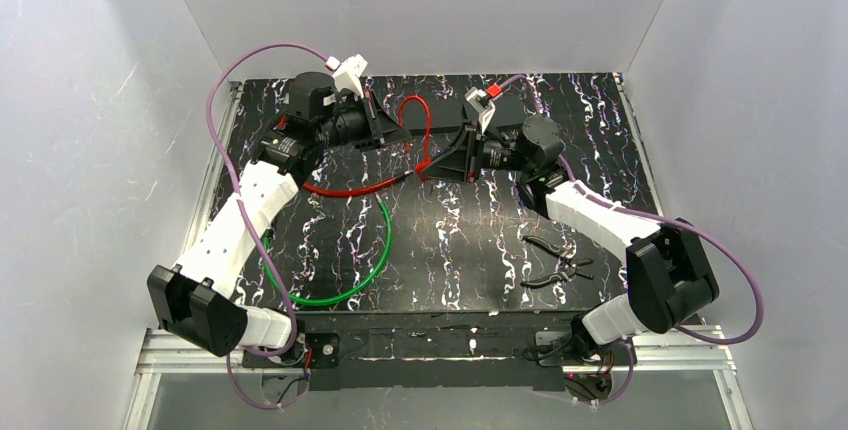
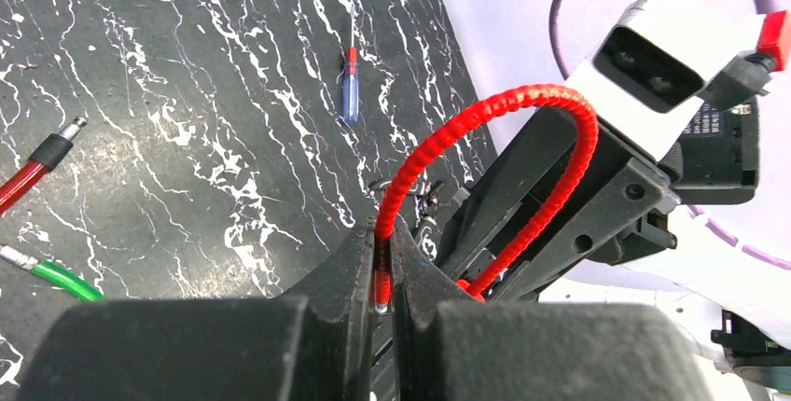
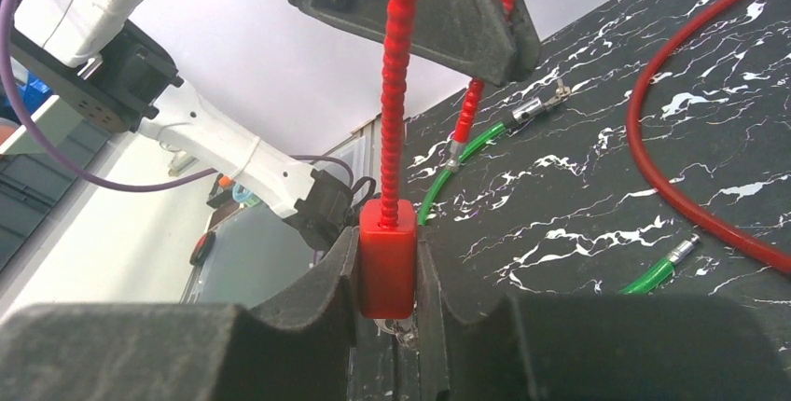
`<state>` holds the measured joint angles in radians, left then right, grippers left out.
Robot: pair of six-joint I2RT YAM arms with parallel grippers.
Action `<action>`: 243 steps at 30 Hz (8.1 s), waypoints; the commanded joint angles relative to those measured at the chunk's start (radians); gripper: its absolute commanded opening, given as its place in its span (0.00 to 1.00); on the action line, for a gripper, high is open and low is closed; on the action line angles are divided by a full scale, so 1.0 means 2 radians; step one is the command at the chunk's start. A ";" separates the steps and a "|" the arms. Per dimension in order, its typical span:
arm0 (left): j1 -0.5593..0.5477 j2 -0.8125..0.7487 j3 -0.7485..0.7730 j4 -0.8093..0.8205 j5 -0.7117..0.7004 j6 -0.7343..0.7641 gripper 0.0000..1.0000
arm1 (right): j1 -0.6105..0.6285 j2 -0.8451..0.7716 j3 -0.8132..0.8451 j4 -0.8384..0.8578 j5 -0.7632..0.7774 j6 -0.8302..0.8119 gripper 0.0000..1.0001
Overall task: Lock with the key
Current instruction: Lock the lock.
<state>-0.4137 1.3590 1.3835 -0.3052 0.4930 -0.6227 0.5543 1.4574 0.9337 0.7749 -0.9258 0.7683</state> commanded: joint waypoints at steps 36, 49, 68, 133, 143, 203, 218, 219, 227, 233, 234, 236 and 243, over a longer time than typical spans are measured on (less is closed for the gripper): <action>-0.022 -0.027 -0.029 0.046 0.058 -0.036 0.00 | 0.002 0.013 0.014 0.055 0.023 0.026 0.01; -0.027 -0.039 -0.045 0.047 0.082 -0.044 0.00 | -0.010 0.013 0.014 0.023 0.051 0.012 0.01; -0.043 -0.045 -0.107 0.050 0.066 -0.031 0.00 | -0.021 0.025 0.044 0.011 0.081 0.016 0.01; -0.006 -0.039 -0.188 0.253 0.196 -0.115 0.00 | -0.015 0.037 0.028 0.174 0.034 0.160 0.01; 0.000 -0.021 -0.147 0.278 0.222 -0.117 0.53 | -0.015 0.028 -0.005 0.166 0.014 0.150 0.01; 0.105 -0.033 -0.231 0.351 0.121 -0.293 0.00 | 0.048 0.048 0.131 -0.255 0.140 -0.188 0.64; 0.105 -0.042 -0.236 0.355 0.131 -0.288 0.00 | 0.055 0.061 0.127 -0.207 0.103 -0.142 0.56; 0.105 -0.041 -0.235 0.357 0.135 -0.288 0.00 | 0.055 0.062 0.121 -0.188 0.087 -0.126 0.63; 0.105 -0.040 -0.220 0.400 0.196 -0.283 0.00 | 0.031 0.061 0.063 0.021 0.001 0.062 0.79; 0.105 -0.039 -0.217 0.475 0.228 -0.317 0.00 | 0.030 0.056 0.009 0.137 0.019 0.180 0.67; 0.104 -0.040 -0.218 0.483 0.231 -0.321 0.00 | 0.030 0.054 0.005 0.141 0.021 0.185 0.65; 0.104 -0.041 -0.219 0.495 0.235 -0.328 0.00 | 0.029 0.053 0.004 0.148 0.024 0.193 0.63; 0.098 -0.043 -0.226 0.527 0.243 -0.344 0.00 | 0.030 0.075 0.004 0.238 0.022 0.263 0.55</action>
<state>-0.2114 1.3283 0.9226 0.6558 0.9406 -1.2853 0.6109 1.5822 0.9363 1.0363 -0.8785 1.1740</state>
